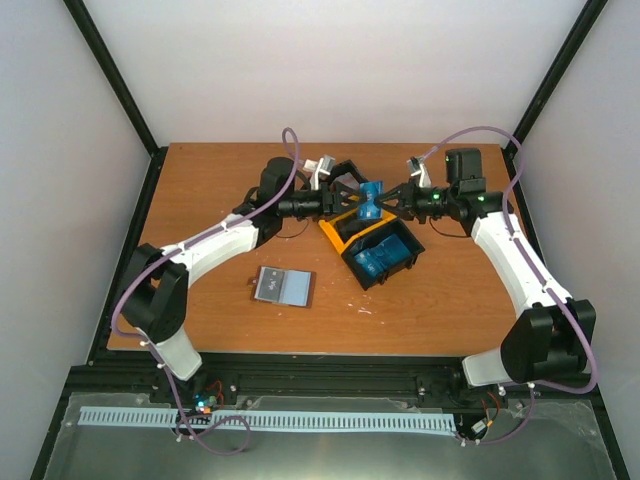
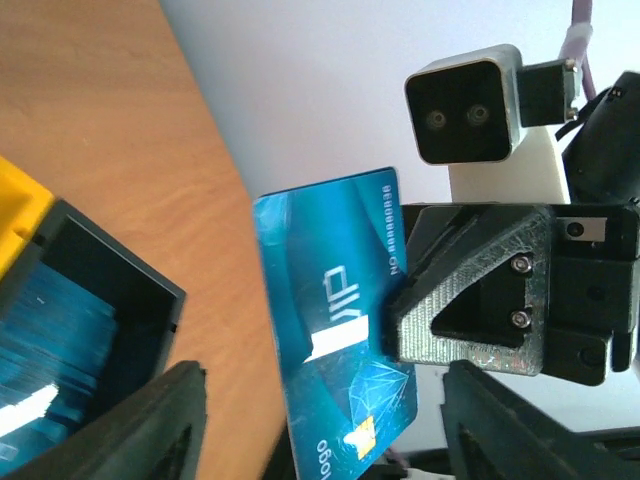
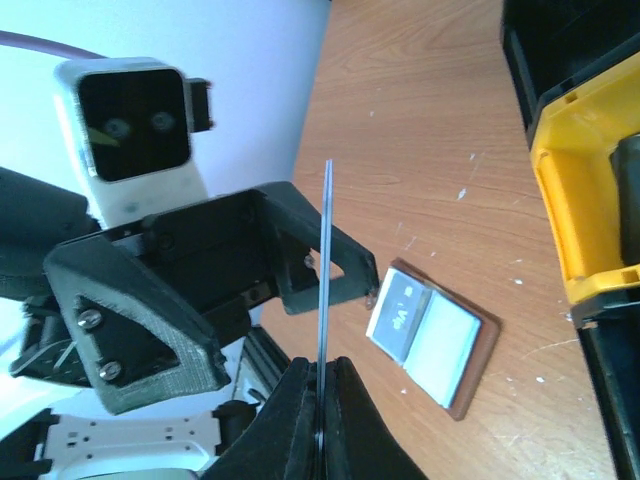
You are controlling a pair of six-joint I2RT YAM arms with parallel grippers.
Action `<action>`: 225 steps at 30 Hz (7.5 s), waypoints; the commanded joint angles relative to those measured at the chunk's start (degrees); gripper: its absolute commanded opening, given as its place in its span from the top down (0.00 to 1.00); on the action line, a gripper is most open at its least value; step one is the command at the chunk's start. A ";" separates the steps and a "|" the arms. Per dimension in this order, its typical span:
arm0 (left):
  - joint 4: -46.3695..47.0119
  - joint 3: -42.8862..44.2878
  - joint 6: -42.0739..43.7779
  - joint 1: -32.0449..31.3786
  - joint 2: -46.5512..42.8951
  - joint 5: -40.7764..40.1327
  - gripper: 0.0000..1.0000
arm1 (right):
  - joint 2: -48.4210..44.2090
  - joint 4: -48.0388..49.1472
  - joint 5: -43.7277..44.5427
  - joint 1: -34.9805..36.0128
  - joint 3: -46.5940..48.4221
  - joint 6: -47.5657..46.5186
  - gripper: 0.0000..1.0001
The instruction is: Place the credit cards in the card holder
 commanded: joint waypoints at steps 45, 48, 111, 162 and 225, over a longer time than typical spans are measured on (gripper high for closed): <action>34.74 2.19 -27.65 3.68 -2.10 13.73 0.99 | -7.56 41.68 -12.35 -1.69 -8.98 26.85 0.88; 36.24 2.15 -29.01 3.68 -1.74 13.49 0.99 | -7.90 42.35 -12.93 -1.69 -10.04 26.35 0.90; 36.12 -1.38 -27.43 4.25 -5.95 10.90 0.99 | -8.77 39.40 -12.28 1.66 -7.63 21.29 0.85; 49.15 -4.89 -29.22 4.30 -7.77 12.08 0.99 | -6.76 52.97 -15.15 2.61 -10.05 32.67 0.94; 33.52 -9.25 -27.68 6.67 -8.36 11.95 0.94 | -2.83 44.18 -8.73 4.54 -1.34 33.78 0.97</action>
